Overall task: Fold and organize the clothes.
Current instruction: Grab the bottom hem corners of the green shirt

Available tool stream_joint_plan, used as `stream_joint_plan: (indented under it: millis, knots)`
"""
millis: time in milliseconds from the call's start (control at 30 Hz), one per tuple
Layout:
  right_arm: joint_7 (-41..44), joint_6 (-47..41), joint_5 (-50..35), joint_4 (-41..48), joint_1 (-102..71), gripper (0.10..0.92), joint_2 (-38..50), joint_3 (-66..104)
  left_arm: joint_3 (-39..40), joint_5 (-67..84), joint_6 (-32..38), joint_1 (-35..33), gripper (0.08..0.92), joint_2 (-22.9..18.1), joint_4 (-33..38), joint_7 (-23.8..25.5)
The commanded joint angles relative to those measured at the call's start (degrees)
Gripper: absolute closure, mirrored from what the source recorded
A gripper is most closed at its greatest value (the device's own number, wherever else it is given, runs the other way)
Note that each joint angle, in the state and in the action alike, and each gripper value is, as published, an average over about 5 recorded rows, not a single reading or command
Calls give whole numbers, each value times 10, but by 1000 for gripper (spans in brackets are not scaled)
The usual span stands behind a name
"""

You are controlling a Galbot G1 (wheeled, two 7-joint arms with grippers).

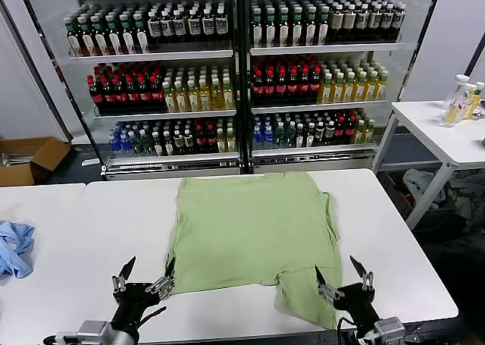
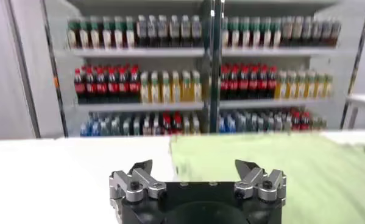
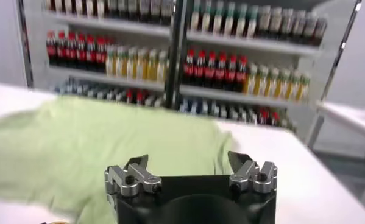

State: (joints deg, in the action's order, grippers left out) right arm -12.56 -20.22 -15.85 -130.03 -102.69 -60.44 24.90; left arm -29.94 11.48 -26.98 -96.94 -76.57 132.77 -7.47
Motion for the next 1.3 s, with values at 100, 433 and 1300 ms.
stream_joint_plan:
  millis: [100,433,1300]
  knots:
    - [-4,-28,11,7,-39,203,-9,-11,17,2,-62,37,177,27,-67,-13]
    - [-4,-28,9,30,-29,203,-18,-24,39,16,-62,52,177,28,-99,-23]
    - [1,-9,-15,16,-27,769,-10,-21,46,89,-63,40,861,33,-114,-39]
